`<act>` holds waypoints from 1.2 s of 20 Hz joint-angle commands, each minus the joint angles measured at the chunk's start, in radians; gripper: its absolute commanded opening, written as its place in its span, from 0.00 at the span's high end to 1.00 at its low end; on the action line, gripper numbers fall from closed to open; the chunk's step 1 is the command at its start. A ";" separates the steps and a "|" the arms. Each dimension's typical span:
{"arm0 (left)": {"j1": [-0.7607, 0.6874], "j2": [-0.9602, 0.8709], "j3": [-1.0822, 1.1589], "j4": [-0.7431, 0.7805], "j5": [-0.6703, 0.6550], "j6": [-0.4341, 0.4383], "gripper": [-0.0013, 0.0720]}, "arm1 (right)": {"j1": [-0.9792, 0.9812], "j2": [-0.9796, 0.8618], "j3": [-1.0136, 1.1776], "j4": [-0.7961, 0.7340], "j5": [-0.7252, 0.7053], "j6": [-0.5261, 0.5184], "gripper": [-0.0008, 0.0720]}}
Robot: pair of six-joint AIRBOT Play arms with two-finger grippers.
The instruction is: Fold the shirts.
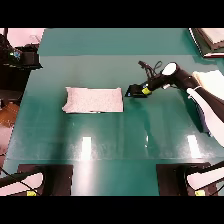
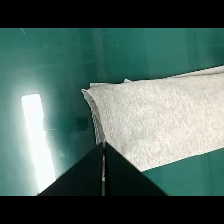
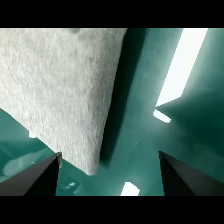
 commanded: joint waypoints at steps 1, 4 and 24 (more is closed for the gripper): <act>0.000 0.000 0.000 -0.003 0.003 0.000 0.95 | -0.007 -0.055 -0.053 0.166 -0.045 -0.051 0.03; 0.000 0.000 0.000 -0.003 0.003 0.000 0.95 | 0.053 -0.142 0.010 0.252 -0.052 -0.075 0.03; -0.050 0.000 -0.060 -0.114 0.057 0.017 0.95 | -0.124 -0.010 0.246 0.065 -0.027 -0.055 0.98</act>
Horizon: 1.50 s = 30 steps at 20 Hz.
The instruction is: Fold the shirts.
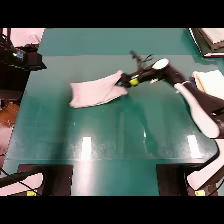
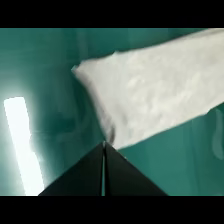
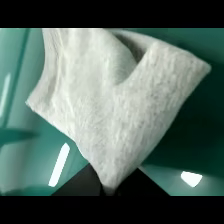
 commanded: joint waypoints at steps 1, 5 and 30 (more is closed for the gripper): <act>-0.047 0.000 -0.043 -0.037 0.062 -0.001 0.95 | -0.180 0.126 0.003 -0.155 0.019 0.050 0.98; -0.143 0.000 -0.089 -0.037 0.108 -0.001 0.95 | -0.428 0.224 0.003 -0.205 0.008 0.057 0.98; -0.226 0.000 -0.104 -0.061 0.082 -0.027 0.95 | -0.908 0.328 0.377 -0.314 0.129 -0.011 0.98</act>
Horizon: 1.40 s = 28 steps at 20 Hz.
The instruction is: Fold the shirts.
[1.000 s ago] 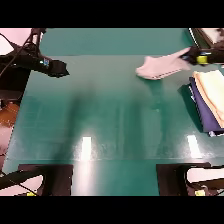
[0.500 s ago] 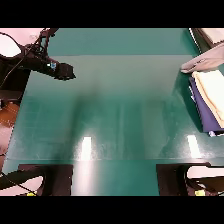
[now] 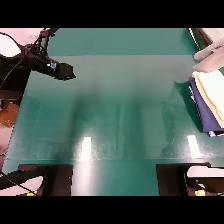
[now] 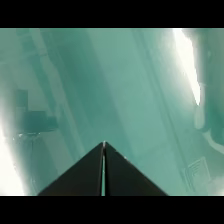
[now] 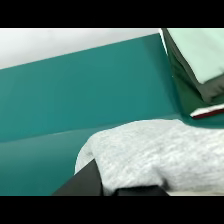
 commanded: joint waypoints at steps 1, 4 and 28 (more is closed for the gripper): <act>-0.001 0.000 0.000 0.000 -0.001 0.002 0.95 | -0.053 0.072 -0.060 -0.067 0.100 0.020 0.98; -0.001 0.000 0.000 0.000 -0.001 0.002 0.95 | -0.111 0.148 -0.183 -0.134 0.164 0.034 0.97; 0.000 0.000 0.000 0.000 -0.021 0.028 0.95 | 0.132 0.578 -0.815 0.070 0.270 0.150 0.86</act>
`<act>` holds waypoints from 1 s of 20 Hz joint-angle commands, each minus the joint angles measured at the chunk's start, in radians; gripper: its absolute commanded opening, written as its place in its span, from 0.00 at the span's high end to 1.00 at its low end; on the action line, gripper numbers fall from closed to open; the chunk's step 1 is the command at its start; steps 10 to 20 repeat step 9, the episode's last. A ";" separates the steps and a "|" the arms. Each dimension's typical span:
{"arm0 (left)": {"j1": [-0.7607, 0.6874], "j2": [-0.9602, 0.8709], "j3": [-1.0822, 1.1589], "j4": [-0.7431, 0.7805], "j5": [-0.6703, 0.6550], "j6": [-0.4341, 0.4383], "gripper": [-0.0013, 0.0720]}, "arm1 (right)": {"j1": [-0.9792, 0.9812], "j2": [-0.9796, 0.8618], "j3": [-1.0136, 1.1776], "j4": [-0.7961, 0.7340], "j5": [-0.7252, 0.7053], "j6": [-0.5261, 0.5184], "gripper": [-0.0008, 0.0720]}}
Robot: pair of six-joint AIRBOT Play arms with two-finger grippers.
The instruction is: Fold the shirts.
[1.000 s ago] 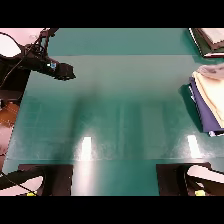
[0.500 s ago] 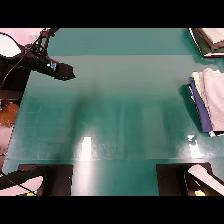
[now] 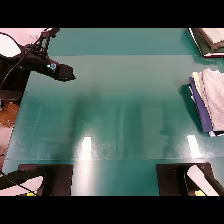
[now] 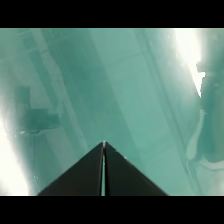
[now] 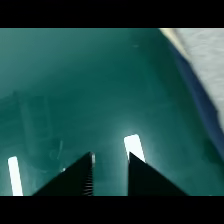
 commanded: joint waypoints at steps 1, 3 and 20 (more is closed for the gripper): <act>-0.001 0.000 0.000 0.000 0.000 0.000 0.95 | 0.213 0.008 -0.011 0.067 -0.015 -0.001 0.97; 0.000 0.000 0.000 0.000 0.000 0.000 0.95 | 0.307 0.008 -0.011 0.066 -0.051 -0.001 0.97; 0.000 0.000 0.000 0.000 0.000 0.000 0.95 | 0.407 0.008 -0.011 0.067 -0.143 -0.001 0.97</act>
